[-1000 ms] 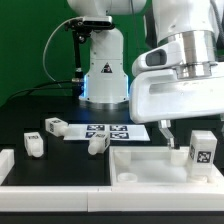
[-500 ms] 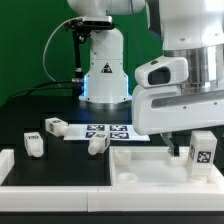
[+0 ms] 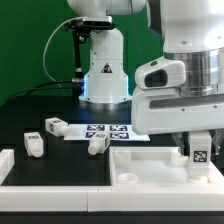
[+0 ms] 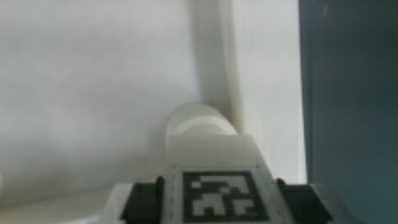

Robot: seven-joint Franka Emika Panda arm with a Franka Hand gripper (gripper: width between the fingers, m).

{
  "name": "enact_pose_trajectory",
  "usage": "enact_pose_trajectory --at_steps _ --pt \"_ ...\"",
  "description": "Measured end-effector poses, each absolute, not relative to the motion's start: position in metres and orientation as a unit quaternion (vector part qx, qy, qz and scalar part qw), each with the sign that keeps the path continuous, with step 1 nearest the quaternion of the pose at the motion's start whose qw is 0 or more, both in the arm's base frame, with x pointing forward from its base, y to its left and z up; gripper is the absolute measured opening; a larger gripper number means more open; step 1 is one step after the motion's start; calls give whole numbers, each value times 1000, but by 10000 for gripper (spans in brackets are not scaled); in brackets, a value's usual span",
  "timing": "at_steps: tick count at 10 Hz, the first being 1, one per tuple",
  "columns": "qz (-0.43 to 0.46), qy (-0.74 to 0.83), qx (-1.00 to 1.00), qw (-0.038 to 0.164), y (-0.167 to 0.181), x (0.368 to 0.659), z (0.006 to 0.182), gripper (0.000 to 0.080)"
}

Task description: Assemble one leg

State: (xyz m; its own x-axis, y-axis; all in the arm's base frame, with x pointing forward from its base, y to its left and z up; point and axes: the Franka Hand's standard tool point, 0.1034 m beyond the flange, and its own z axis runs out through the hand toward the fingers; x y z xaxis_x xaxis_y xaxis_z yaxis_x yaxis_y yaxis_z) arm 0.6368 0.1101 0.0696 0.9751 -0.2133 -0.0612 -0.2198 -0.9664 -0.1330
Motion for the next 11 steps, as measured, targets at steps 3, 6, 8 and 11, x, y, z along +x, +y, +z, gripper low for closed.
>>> enact_pose_trajectory --at_steps 3,6,8,11 --pt "22 278 -958 59 119 626 61 276" --pt "35 509 -857 65 122 632 61 274" --pt "41 562 -822 74 119 637 62 274" --pt "36 527 -846 72 120 637 61 349"
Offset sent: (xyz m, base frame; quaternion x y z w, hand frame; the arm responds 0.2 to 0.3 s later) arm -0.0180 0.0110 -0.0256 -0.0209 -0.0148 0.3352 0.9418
